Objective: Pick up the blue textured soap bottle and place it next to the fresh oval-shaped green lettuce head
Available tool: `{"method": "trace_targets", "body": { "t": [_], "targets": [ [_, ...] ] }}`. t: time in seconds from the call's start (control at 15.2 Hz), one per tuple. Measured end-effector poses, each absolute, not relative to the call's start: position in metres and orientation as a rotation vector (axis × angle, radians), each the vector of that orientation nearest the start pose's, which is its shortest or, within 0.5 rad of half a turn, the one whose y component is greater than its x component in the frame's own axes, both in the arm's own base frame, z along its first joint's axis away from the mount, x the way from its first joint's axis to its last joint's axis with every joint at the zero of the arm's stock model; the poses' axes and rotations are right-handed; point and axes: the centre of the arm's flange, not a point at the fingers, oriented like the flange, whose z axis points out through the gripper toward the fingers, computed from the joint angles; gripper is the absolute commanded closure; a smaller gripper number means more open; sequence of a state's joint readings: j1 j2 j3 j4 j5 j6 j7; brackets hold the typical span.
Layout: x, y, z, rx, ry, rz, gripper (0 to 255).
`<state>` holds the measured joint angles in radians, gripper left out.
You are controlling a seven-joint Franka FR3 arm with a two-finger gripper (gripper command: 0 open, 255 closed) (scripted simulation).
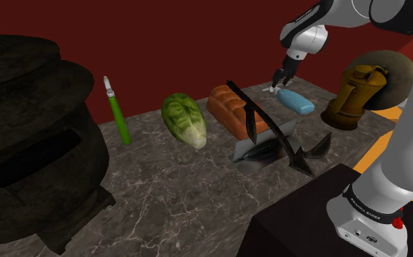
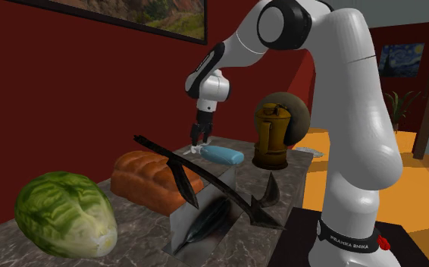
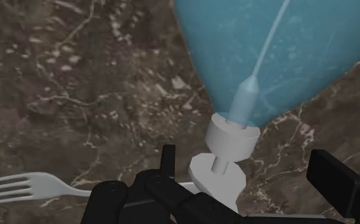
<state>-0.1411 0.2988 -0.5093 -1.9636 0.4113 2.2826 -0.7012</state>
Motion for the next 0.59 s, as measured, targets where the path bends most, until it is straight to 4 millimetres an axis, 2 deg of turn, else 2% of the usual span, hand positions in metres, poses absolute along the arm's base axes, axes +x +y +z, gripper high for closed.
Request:
{"method": "trace_targets", "body": {
  "t": [0.26, 0.59],
  "targets": [
    [0.504, -0.351, 0.327, -3.026, 0.281, -0.254, 0],
    [0.504, -0.351, 0.323, -3.026, 0.281, -0.254, 0]
  ]
}}
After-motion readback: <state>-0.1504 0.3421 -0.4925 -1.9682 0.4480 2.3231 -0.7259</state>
